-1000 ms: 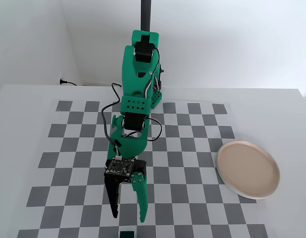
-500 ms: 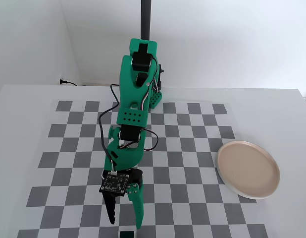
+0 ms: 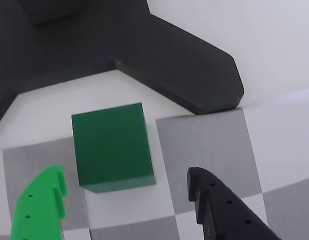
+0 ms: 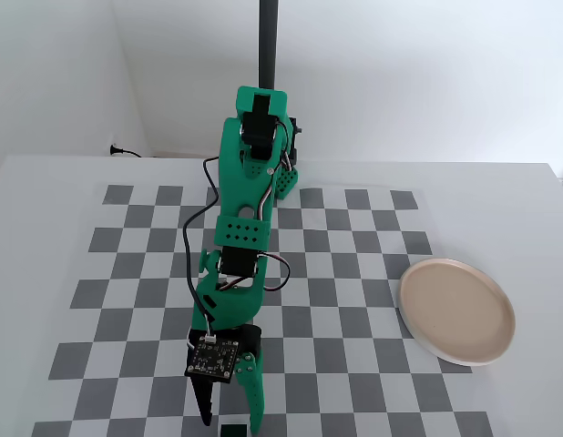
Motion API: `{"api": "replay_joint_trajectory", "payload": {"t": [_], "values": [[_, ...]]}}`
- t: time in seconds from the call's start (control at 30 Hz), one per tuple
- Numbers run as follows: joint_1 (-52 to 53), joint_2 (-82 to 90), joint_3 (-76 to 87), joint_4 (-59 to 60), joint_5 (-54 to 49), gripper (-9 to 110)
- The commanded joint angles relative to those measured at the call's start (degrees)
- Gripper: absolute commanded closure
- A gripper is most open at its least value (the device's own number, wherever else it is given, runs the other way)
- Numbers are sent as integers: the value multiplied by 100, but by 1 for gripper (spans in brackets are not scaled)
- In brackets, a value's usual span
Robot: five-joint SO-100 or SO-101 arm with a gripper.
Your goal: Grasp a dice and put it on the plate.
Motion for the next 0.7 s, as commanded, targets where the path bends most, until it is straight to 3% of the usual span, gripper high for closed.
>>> {"api": "replay_joint_trajectory", "payload": {"t": [0.0, 0.67], "values": [[-149, 79, -826, 114, 26, 81], [-316, -694, -1582, 229, 70, 81]]}}
